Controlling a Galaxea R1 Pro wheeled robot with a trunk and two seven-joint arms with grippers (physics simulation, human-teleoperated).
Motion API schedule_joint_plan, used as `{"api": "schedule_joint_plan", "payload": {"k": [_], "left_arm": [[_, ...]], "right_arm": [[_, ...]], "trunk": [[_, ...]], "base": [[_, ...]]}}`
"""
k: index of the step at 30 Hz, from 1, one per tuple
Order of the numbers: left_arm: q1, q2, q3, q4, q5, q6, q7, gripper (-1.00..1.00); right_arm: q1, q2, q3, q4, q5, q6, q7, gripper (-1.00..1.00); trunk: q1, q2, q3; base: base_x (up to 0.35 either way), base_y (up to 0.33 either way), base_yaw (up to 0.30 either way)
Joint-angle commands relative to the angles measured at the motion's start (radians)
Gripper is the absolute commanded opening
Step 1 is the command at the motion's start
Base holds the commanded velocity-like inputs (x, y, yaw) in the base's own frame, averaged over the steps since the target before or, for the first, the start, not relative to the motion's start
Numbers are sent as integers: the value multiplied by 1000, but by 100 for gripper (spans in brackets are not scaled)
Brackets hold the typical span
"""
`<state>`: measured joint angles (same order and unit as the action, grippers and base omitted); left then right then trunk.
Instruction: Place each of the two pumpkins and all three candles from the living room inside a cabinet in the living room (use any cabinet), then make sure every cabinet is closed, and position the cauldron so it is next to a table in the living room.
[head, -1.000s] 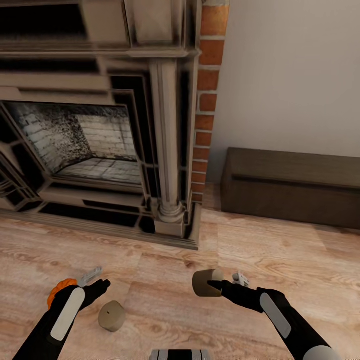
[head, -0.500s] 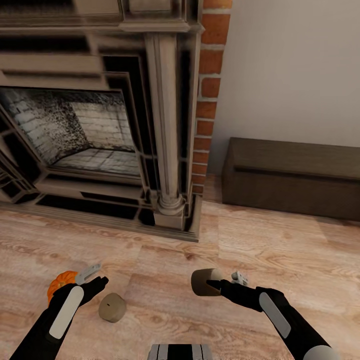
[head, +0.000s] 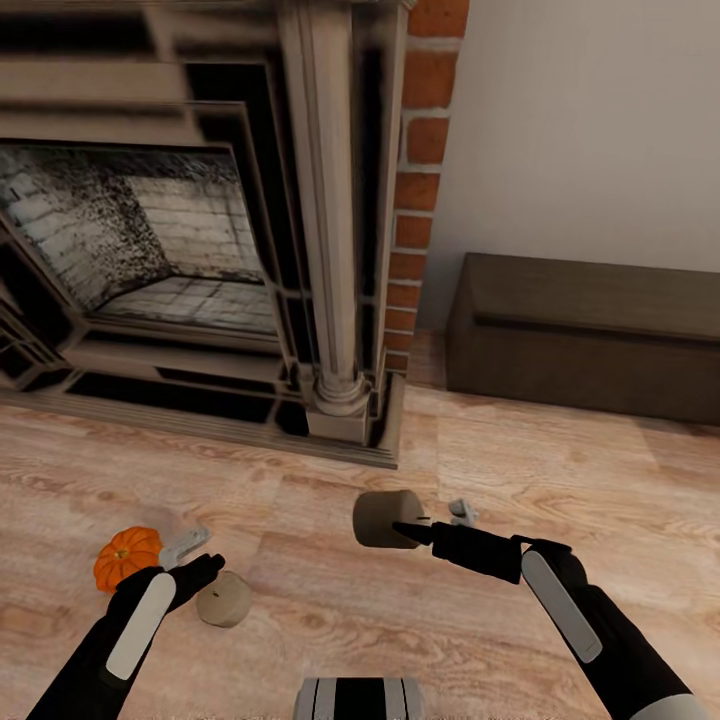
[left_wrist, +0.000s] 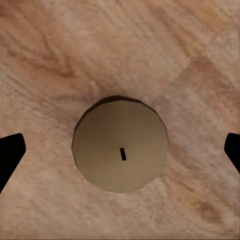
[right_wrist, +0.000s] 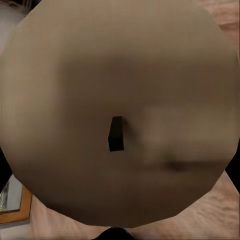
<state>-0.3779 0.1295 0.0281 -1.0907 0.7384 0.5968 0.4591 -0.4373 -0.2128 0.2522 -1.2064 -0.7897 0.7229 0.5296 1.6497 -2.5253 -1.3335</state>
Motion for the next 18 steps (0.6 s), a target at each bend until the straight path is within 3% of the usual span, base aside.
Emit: {"api": "schedule_joint_plan", "payload": {"k": [1,18], "left_arm": [[-1,0,-4,-2,9,1,9,100],[0,5,-11,-2,10,-40,9,100]], "right_arm": [[-1,-1,0,-2,0,7,2,-100],[5,-3,7,20,10,5,15,-100]], "trunk": [[0,-1,-5],[8,-5,-70]], "base": [[0,0,0],[0,0,0]]}}
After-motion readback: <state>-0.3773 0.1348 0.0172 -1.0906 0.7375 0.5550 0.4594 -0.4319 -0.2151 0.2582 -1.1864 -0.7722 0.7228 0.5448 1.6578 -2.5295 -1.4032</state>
